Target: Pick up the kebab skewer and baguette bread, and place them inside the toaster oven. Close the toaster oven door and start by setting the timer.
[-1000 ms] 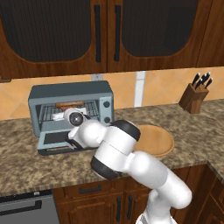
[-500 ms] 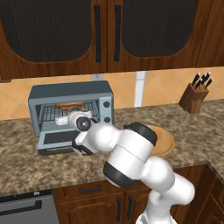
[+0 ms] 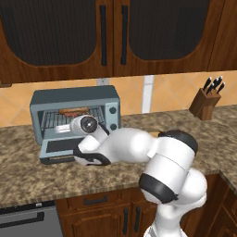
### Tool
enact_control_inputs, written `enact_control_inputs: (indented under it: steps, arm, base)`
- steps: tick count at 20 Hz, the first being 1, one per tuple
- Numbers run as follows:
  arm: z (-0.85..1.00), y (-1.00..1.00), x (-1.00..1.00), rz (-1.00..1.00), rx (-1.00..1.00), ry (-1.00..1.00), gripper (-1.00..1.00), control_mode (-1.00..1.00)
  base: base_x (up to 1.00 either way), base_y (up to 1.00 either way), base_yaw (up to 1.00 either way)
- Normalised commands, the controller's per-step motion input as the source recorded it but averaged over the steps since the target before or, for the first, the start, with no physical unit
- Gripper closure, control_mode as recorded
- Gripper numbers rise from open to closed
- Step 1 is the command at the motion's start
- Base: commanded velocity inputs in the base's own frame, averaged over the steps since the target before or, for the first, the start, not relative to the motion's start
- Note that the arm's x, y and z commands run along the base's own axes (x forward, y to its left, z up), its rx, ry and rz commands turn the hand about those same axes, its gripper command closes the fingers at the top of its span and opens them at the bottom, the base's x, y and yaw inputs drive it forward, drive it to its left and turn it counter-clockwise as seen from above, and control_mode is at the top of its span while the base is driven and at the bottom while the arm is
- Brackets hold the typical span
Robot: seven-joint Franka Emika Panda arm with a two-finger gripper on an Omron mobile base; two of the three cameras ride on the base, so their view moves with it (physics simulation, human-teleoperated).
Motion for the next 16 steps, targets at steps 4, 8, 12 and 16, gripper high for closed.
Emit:
enact_control_inputs:
  steps: [4, 8, 12, 16]
  arm:
    - [0.08, 0.19, -0.76, -0.01, 0.00, 0.20, -1.00, -1.00]
    - [-0.06, 0.02, -0.79, 0.00, 0.00, 0.05, -1.00, -1.00]
    - [-0.25, 0.00, -0.84, -0.01, 0.00, 0.00, -1.00, -1.00]
    - [-0.11, 0.00, -0.88, -0.05, 0.00, 0.03, -1.00, -1.00]
  base:
    - [0.00, 0.00, 0.00]
    - [0.00, 0.00, 0.00]
    - [0.00, 0.00, 0.00]
    - [0.00, 0.00, 0.00]
